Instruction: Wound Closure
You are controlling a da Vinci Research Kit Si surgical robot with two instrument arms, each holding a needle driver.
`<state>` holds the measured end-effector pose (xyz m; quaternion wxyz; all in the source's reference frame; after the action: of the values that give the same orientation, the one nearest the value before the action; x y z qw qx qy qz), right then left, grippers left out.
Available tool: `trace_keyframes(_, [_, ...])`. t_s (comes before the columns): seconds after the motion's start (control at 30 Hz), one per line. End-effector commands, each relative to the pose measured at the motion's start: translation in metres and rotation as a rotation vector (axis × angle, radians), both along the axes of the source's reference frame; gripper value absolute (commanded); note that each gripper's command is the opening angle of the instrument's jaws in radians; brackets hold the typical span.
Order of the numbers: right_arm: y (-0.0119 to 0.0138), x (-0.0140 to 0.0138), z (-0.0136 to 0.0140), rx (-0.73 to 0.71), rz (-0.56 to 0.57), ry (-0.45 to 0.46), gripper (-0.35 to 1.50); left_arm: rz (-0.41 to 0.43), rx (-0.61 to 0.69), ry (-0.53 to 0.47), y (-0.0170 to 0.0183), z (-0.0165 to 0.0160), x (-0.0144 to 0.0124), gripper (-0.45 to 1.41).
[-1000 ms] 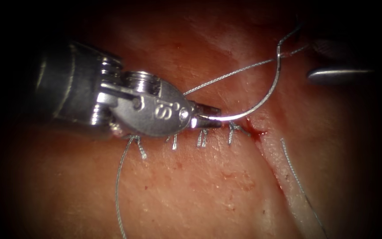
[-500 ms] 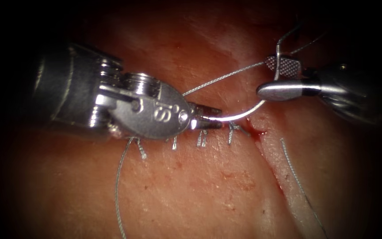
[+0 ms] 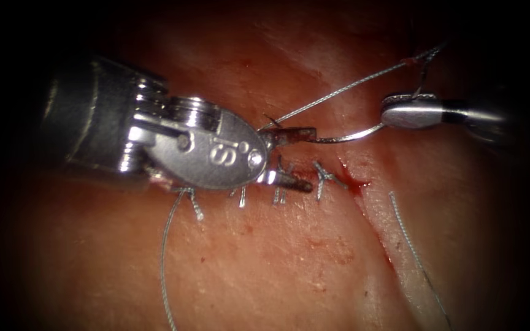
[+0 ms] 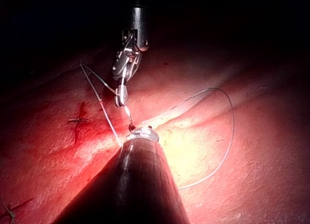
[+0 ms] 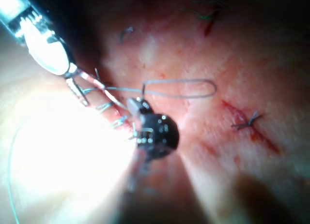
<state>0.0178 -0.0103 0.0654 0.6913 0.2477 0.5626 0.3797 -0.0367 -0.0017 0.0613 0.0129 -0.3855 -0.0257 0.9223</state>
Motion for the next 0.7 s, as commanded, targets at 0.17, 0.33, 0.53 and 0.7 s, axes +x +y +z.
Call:
trace_keyframes(0.17, [-0.0002, 0.0007, -0.0001, -0.134, -0.051, 0.008, -0.35, -0.209, 0.409, -0.035, 0.0004, -0.0002, -0.0003, 1.08])
trace_keyframes(0.33, [-0.0007, 0.0008, -0.001, -0.261, -0.164, 0.006, -0.35, -0.228, 0.559, -0.047, 0.0016, -0.0017, 0.0, 1.06])
trace_keyframes(0.53, [-0.0005, 0.0012, -0.0026, -0.46, -0.301, -0.043, -0.35, -0.233, 0.694, -0.052, 0.0019, -0.0027, 0.0006, 0.88])
trace_keyframes(0.7, [-0.0011, 0.0021, -0.004, -0.611, -0.406, -0.055, -0.35, -0.22, 0.821, -0.006, 0.0018, -0.0015, 0.0006, 0.64])
